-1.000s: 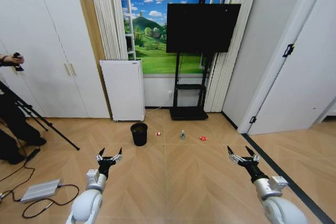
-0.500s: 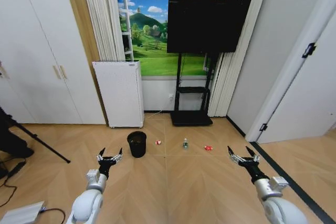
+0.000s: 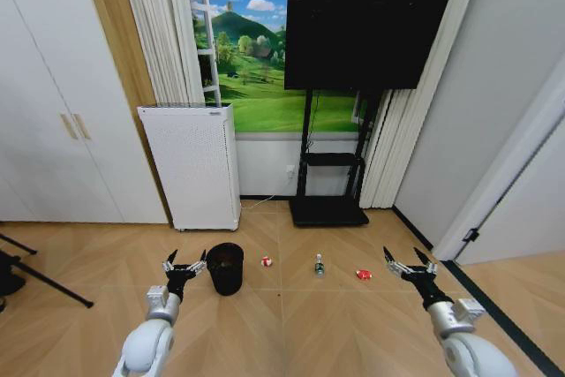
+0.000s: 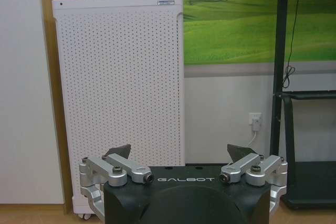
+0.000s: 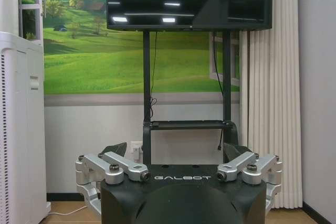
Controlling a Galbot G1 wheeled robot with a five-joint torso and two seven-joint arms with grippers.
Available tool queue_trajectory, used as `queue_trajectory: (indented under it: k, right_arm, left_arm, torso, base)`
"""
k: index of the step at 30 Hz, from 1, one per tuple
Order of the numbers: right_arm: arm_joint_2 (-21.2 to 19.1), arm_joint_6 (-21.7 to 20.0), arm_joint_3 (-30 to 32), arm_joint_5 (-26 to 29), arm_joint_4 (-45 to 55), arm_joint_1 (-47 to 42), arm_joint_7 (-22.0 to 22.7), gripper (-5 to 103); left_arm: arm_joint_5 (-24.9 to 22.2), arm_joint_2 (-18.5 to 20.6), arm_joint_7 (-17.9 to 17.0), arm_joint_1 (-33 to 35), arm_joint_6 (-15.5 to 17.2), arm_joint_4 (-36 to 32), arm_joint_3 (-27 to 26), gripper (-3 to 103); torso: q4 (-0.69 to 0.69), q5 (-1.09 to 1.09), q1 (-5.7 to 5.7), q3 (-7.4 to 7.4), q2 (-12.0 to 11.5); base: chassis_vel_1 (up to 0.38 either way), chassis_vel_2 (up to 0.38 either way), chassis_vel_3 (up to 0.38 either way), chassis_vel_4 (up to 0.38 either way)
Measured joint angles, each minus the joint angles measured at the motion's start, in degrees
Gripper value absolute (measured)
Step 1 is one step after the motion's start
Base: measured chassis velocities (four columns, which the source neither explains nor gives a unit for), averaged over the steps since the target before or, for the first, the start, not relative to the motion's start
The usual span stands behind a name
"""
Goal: Pick up the trash bin and place the garbage on the floor into it.
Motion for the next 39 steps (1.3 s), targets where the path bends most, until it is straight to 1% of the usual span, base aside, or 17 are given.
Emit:
queue_trajectory:
  k: [2, 7, 9, 10, 13, 14, 15, 17, 19, 22, 25, 27, 31, 33, 34, 35, 39]
  right_arm:
    - [0.0, 0.0, 0.0, 0.0, -0.1, 0.1, 0.0, 100]
    - [-0.1, 0.0, 0.0, 0.0, -0.2, 0.2, 0.0, 100]
    - [-0.1, 0.0, -0.1, 0.0, -0.3, 0.2, 0.0, 100]
    - [-0.1, 0.1, -0.1, 0.0, -0.3, 0.2, 0.0, 100]
    - [-0.1, 0.1, -0.1, 0.0, -0.5, 0.3, -0.1, 100]
    - [-0.1, 0.2, -0.1, 0.0, -0.6, 0.4, -0.1, 100]
    - [0.0, 0.2, -0.1, 0.0, -0.7, 0.4, -0.1, 100]
    - [0.0, 0.2, -0.1, 0.0, -0.8, 0.4, -0.1, 100]
    - [0.0, 0.4, -0.1, -0.1, -0.8, 0.4, -0.1, 100]
    - [0.1, 0.4, -0.1, -0.1, -0.9, 0.4, -0.1, 100]
    - [0.1, 0.5, 0.0, -0.1, -1.0, 0.4, -0.1, 100]
    - [0.3, 2.0, -0.2, -0.4, -1.6, 0.5, 0.0, 100]
    - [0.4, 2.8, -0.2, -0.7, -1.7, 0.6, 0.2, 100]
    - [0.4, 3.3, -0.2, -0.6, -1.7, 0.6, 0.2, 100]
    - [0.4, 3.3, -0.2, -0.6, -1.7, 0.6, 0.2, 100]
    - [0.4, 3.7, -0.2, -0.6, -1.7, 0.6, 0.2, 100]
    - [0.5, 4.1, -0.2, -0.6, -1.7, 0.4, 0.2, 100]
  left_arm:
    - [0.0, 0.0, 0.0, 0.0, 0.0, 0.1, 0.0, 100]
    - [0.0, 0.0, 0.0, -0.1, 0.0, 0.2, 0.0, 100]
    - [0.1, 0.0, 0.0, -0.1, -0.1, 0.3, 0.0, 100]
    - [0.1, 0.0, 0.0, -0.1, -0.1, 0.4, 0.0, 100]
    - [0.2, -0.1, 0.0, -0.3, -0.2, 0.7, 0.1, 100]
    - [0.2, -0.1, 0.0, -0.3, -0.2, 0.9, 0.2, 100]
    - [0.2, -0.1, 0.0, -0.4, -0.3, 1.0, 0.2, 100]
    - [0.2, -0.1, 0.0, -0.4, -0.3, 1.0, 0.2, 100]
    - [0.3, -0.1, 0.0, -0.4, -0.3, 1.1, 0.2, 100]
    - [0.3, -0.1, 0.0, -0.5, -0.4, 1.1, 0.2, 100]
    - [0.3, -0.1, 0.0, -0.6, -0.4, 1.2, 0.2, 100]
    - [0.3, -0.2, 0.1, -0.6, -0.5, 1.3, 0.2, 100]
    - [0.3, -0.2, 0.1, -0.7, -0.5, 1.5, 0.3, 100]
    - [0.4, -0.3, 0.0, -0.7, -0.5, 1.6, 0.3, 100]
    - [0.4, -0.3, 0.0, -0.7, -0.5, 1.6, 0.3, 100]
    - [0.4, -0.5, -0.2, -0.7, -0.4, 1.6, 0.5, 100]
    - [0.4, -0.7, -0.4, -0.6, -0.3, 1.5, 0.5, 100]
  torso:
    - [-0.04, -0.09, -0.01, -0.01, 0.0]
    - [-0.03, 0.03, -0.01, -0.01, 0.0]
    - [0.00, 0.01, -0.01, 0.00, 0.0]
    - [-0.04, -0.09, -0.01, -0.01, 0.0]
    - [0.00, 0.00, 0.00, 0.00, 0.0]
    - [-0.05, -0.10, -0.01, 0.00, 0.0]
    - [-0.04, 0.02, -0.02, -0.01, 0.0]
    - [-0.02, 0.03, -0.01, 0.00, 0.0]
    - [-0.05, -0.11, -0.01, 0.00, 0.0]
    - [-0.03, 0.05, -0.02, -0.01, 0.0]
    - [-0.05, -0.12, -0.01, -0.01, 0.0]
    - [-0.03, 0.06, -0.01, -0.01, 0.0]
    - [-0.04, -0.11, 0.02, 0.01, 0.0]
    - [0.00, 0.05, 0.03, 0.01, 0.0]
    - [0.00, 0.05, 0.03, 0.01, 0.0]
    - [-0.03, -0.09, 0.03, 0.01, 0.0]
    - [-0.06, 0.00, 0.00, 0.00, 0.0]
  base:
    - [-0.317, 0.328, 0.338, -0.326]
    - [-0.328, 0.330, 0.332, -0.331]
    - [-0.344, 0.336, 0.340, -0.324]
    - [-0.343, 0.336, 0.319, -0.331]
    - [-0.317, 0.338, 0.330, -0.324]
    - [-0.333, 0.338, 0.334, -0.341]
    - [-0.338, 0.326, 0.334, -0.335]
    - [-0.338, 0.326, 0.330, -0.335]
    - [-0.339, 0.330, 0.355, -0.326]
    - [-0.338, 0.337, 0.351, -0.338]
    - [-0.336, 0.334, 0.335, -0.343]
    - [-0.334, 0.336, 0.301, -0.316]
    - [-0.306, 0.259, 0.282, -0.294]
    - [-0.179, 0.210, 0.163, -0.081]
    - [-0.142, 0.182, 0.163, 0.008]
    - [-0.073, 0.062, 0.070, 0.008]
    - [-0.034, 0.017, -0.047, -0.029]
